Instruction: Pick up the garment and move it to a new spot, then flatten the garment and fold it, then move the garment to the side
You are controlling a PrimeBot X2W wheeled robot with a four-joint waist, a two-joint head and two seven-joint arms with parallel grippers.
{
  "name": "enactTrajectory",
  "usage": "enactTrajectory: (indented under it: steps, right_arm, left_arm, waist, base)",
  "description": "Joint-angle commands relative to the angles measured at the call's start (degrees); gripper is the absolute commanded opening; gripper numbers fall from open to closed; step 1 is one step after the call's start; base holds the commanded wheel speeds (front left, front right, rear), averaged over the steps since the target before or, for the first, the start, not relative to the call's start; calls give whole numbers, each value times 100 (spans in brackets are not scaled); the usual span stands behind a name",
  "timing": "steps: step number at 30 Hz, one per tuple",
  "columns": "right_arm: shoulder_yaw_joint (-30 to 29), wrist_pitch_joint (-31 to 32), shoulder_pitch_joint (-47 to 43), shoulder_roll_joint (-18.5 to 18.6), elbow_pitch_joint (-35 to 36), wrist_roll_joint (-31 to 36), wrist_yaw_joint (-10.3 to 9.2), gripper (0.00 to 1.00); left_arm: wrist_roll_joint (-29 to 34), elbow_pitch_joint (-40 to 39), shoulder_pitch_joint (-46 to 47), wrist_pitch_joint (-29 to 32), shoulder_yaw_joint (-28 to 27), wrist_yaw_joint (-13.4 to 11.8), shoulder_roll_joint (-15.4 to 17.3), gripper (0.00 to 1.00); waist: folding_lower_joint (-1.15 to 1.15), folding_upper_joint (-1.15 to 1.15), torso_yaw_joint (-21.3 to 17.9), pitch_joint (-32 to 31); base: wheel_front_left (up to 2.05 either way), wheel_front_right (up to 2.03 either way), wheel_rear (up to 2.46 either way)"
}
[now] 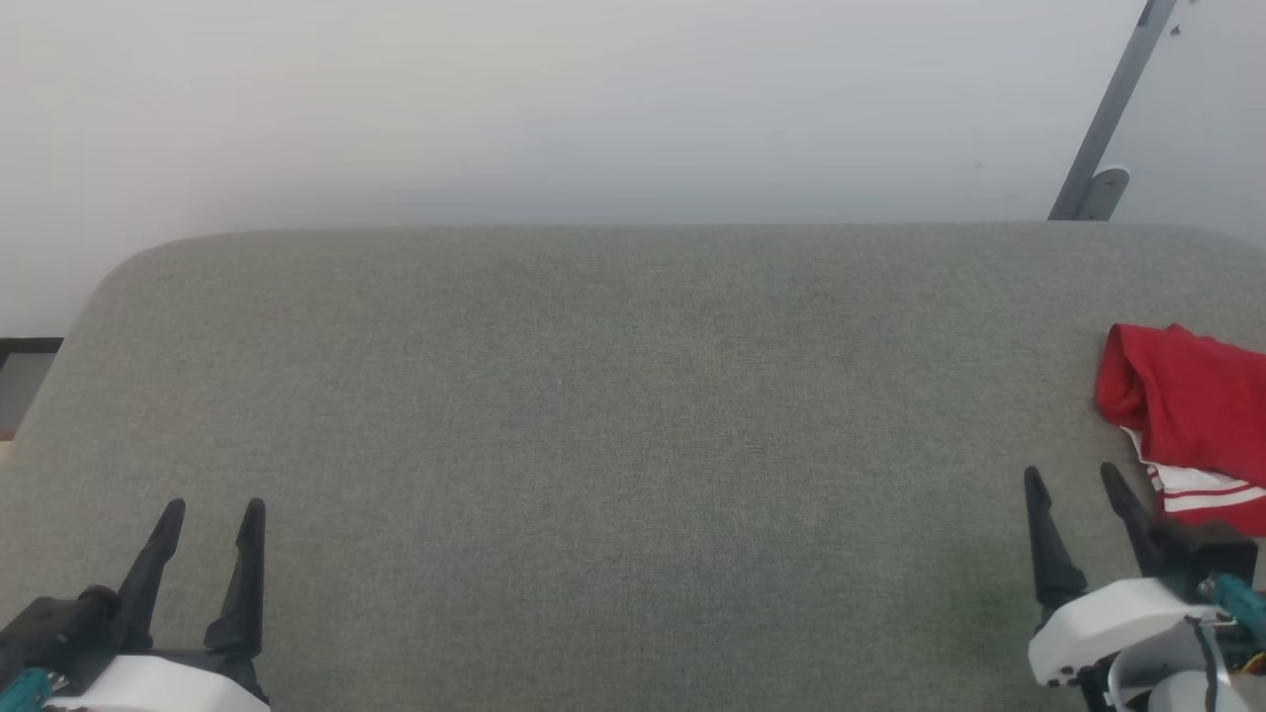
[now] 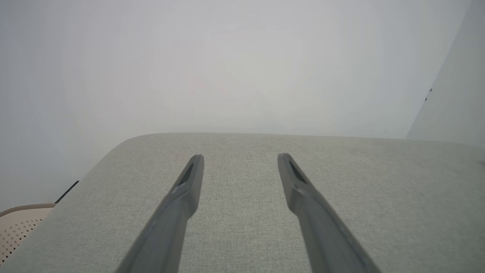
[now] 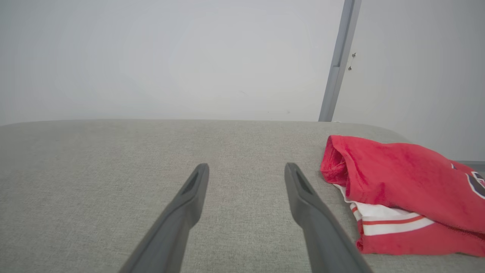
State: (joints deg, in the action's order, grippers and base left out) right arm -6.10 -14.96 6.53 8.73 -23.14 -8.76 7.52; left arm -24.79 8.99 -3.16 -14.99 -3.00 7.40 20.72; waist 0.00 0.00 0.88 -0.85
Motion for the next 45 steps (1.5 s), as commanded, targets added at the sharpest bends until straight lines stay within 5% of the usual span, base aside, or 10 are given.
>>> enactTrajectory:
  steps: [1, 35, 36, 45]
  right_arm:
    - [-37, -22, -113, -74, 116, 48, -6, 100]
    - [-110, -25, -415, -372, 702, 324, -6, 100]
    - [-109, 2, -370, -353, 668, 324, 0, 0]
    - [-167, 251, -407, -405, 440, -290, 0, 0]
  left_arm:
    - [-26, 11, -14, -25, -9, 8, 11, 100]
    - [-144, -31, -95, -25, 53, 8, -24, 100]
    - [-90, -24, -35, 2, 56, 0, -27, 0]
    - [-577, 195, -18, 185, 89, 1, -343, 0]
  waist:
    - [0, 0, -3, 4]
    - [0, 0, 10, 37]
    - [0, 0, 10, 37]
    - [0, 0, 6, 40]
  base:
    - [0, 0, 0]
    - [0, 0, 0]
    - [0, 0, 0]
    - [0, 0, 0]
